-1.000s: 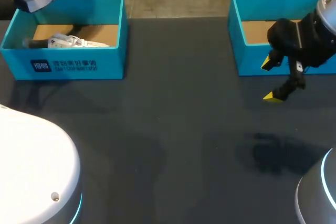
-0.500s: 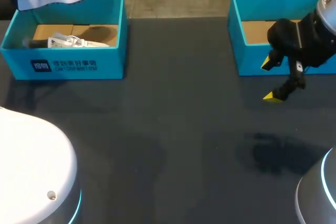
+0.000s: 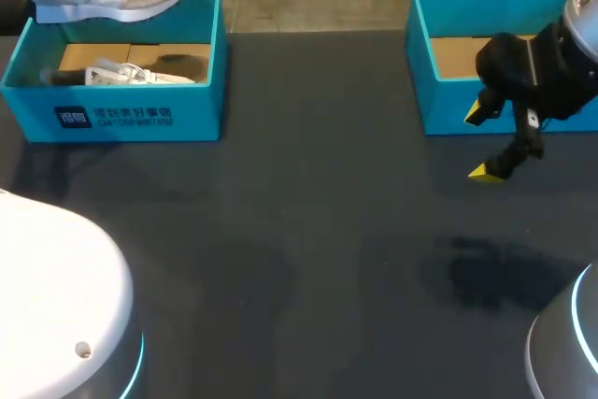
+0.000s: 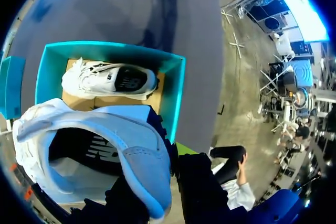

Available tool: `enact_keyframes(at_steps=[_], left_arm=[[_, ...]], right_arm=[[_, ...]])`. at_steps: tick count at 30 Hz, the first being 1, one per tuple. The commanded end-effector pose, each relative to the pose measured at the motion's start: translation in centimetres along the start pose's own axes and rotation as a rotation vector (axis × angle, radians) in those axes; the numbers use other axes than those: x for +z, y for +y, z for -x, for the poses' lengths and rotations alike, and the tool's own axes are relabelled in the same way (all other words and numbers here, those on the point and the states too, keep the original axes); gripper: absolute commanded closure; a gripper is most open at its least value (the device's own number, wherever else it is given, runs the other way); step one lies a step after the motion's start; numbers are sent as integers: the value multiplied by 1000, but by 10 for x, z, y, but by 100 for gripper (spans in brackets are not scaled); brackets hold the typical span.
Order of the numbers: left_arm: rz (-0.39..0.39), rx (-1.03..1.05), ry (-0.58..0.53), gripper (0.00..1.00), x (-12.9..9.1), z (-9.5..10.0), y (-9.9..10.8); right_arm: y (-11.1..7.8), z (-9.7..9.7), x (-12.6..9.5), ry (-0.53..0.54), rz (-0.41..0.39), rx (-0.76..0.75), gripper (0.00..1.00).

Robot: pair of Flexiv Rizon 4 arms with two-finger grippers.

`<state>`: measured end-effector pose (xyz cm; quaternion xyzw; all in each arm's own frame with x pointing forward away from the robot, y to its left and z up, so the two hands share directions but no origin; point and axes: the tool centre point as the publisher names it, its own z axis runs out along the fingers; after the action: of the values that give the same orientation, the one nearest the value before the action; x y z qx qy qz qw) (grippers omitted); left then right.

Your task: Take the shoe out of the shoebox, open the shoe tongue, remove and reinsert the insole, then place the shoe into the shoebox

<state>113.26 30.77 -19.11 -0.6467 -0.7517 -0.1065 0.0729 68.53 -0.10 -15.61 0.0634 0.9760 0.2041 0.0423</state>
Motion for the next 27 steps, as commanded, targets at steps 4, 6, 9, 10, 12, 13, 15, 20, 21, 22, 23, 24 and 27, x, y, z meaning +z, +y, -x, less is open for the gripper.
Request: enact_keyframes(at_steps=[4,6,9,10,12,13,15,20,21,22,23,24,27], left_arm=[[33,94,1,100,8,-5,12],[49,112,12,100,9,-5,12],[51,120,-1,100,10,-5,13],[52,123,1,100,12,-4,14],[59,118,7,100,15,-4,16],[62,136,2,100,17,-4,17],[65,133,9,100,22,-4,17],[54,145,-1,100,33,-3,20],[55,153,-6,100,35,-3,20],[56,131,4,100,37,-2,20],[58,123,14,100,39,0,21],[58,123,14,100,39,0,21],[58,123,14,100,39,0,21]], right_arm=[[2,3,1,5,-4,1,0],[2,3,1,5,-4,1,0],[2,3,1,5,-4,1,0],[2,3,1,5,-4,1,0],[2,3,1,5,-4,1,0],[2,3,1,5,-4,1,0],[2,3,1,5,-4,1,0],[2,3,1,5,-4,1,0],[2,3,1,5,-4,1,0],[2,3,1,5,-4,1,0],[2,3,1,5,-4,1,0],[2,3,1,5,-4,1,0],[2,3,1,5,-4,1,0]])
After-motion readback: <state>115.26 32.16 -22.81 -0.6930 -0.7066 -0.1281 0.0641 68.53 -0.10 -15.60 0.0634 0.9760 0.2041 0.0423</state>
